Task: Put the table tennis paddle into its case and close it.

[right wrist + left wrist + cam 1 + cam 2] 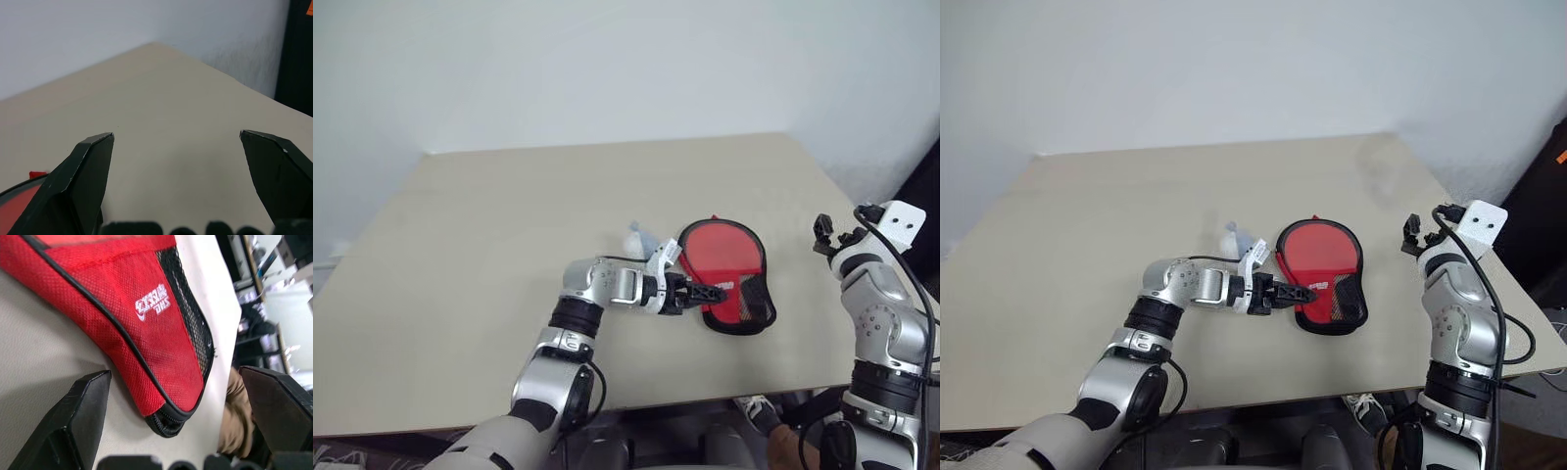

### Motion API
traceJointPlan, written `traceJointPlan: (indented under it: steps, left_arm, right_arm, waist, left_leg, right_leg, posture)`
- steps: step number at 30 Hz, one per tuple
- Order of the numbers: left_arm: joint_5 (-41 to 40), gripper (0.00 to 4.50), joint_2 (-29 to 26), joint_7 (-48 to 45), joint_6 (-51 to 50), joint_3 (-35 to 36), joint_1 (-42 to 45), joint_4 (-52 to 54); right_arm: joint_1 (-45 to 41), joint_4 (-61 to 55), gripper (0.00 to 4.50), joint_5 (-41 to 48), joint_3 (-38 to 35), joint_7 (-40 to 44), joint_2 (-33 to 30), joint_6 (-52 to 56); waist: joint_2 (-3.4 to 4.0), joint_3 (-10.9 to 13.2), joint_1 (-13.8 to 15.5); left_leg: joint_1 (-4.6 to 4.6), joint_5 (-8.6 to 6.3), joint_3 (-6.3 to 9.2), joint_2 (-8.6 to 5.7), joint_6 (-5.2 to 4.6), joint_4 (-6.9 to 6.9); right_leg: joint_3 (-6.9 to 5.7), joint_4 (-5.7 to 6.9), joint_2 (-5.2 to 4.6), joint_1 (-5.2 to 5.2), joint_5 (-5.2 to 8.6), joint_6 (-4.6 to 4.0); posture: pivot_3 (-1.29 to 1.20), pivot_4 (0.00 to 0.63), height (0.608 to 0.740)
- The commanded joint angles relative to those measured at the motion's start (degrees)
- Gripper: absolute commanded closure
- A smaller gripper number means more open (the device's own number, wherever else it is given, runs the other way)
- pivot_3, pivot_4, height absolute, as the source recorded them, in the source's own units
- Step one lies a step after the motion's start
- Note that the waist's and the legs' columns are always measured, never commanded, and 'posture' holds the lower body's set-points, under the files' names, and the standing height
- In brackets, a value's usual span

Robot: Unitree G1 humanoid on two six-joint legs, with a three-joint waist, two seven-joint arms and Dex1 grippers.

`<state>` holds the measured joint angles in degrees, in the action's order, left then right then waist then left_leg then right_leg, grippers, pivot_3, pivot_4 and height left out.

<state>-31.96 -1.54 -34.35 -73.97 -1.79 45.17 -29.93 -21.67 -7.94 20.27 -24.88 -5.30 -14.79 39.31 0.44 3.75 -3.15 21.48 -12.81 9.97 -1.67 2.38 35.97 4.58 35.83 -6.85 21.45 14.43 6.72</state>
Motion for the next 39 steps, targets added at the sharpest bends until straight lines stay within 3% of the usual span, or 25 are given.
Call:
traceJointPlan:
  steps: [1, 6, 11, 14, 25, 28, 33, 39]
  left_arm:
    - [1.60, 0.00, 1.28, 2.13, -0.24, 0.54, 0.76, -3.44]
    - [0.71, 0.00, 7.43, 5.56, 0.86, 4.71, 2.06, -7.95]
    - [-0.11, 0.00, 10.18, 7.56, 1.12, 8.92, 3.26, -10.73]
    - [-0.21, 0.57, 10.43, 8.33, 1.38, 10.51, 3.29, -11.10]
    - [-1.37, 4.35, 11.14, 11.03, 2.93, 14.30, 1.85, -11.09]
    - [-2.47, 4.43, 11.04, 9.36, 1.73, 14.66, 2.27, -11.35]
    - [-1.46, 4.43, 9.06, 7.09, -6.23, 9.06, 2.07, -8.21]
    - [-9.88, 4.43, 3.09, -4.06, -17.21, 1.90, -1.35, 5.73]
  right_arm:
    - [-1.41, -1.94, 0.04, 0.13, -0.08, -0.74, 0.03, -0.38]
    - [-0.99, -1.47, 0.04, -0.21, -0.08, -1.28, 0.24, -0.74]
    - [-0.75, -1.94, 0.04, -0.13, -0.96, -2.19, 0.08, -0.48]
    - [-0.57, -2.00, 0.00, -0.23, -1.07, -2.57, 0.03, -0.42]
    - [-0.27, -1.55, 0.00, -1.07, -0.86, -3.65, 0.59, -1.41]
    - [0.00, -1.78, 0.00, -1.33, -0.88, -3.80, 0.57, -1.57]
    - [0.28, -2.05, 0.00, -1.94, -0.62, -3.92, 0.39, -1.74]
    - [1.07, -2.79, 0.00, -2.99, 0.64, -3.79, 0.48, -1.99]
  waist:
    - [0.00, 0.00, 0.12]
    - [0.02, -0.04, 1.05]
    - [0.02, -0.04, 2.08]
    - [0.02, -0.04, 2.02]
    - [0.02, -0.04, 1.50]
    - [0.02, -0.04, 1.15]
    - [0.02, -0.04, 0.87]
    - [0.07, -0.02, -0.05]
  left_leg:
    - [0.00, 0.00, 0.01, 0.00, 0.00, 0.00]
    - [0.02, 0.01, 0.09, -0.12, 0.00, 0.10]
    - [0.08, 0.01, 0.08, -0.23, 0.00, 0.16]
    - [0.10, 0.01, 0.08, -0.23, 0.01, 0.15]
    - [0.10, 0.02, 0.01, -0.23, 0.02, 0.07]
    - [0.07, 0.04, 0.01, -0.23, 0.05, 0.07]
    - [0.11, 0.04, 0.01, -0.23, 0.05, 0.05]
    - [0.10, 0.05, 0.02, -0.22, 0.06, -0.07]
  right_leg:
    - [0.00, 0.00, 0.00, 0.00, 0.00, 0.00]
    - [-0.02, -0.05, -0.07, -0.17, 0.01, 0.02]
    - [0.12, -0.08, -0.11, -0.16, 0.01, 0.06]
    - [0.13, -0.07, -0.11, -0.14, 0.01, 0.06]
    - [0.24, -0.04, -0.07, 0.00, 0.01, 0.06]
    - [0.24, -0.04, -0.07, -0.02, 0.01, 0.06]
    - [0.25, -0.05, -0.07, 0.00, 0.01, 0.06]
    - [0.29, -0.02, -0.05, 0.10, 0.01, 0.06]
  posture:
    - [0.00, 0.000, 0.740]
    - [0.00, 0.000, 0.740]
    - [0.00, 0.000, 0.740]
    - [0.00, 0.000, 0.740]
    - [0.00, 0.000, 0.740]
    - [0.00, 0.000, 0.740]
    - [0.00, 0.000, 0.740]
    - [0.00, 0.000, 0.740]
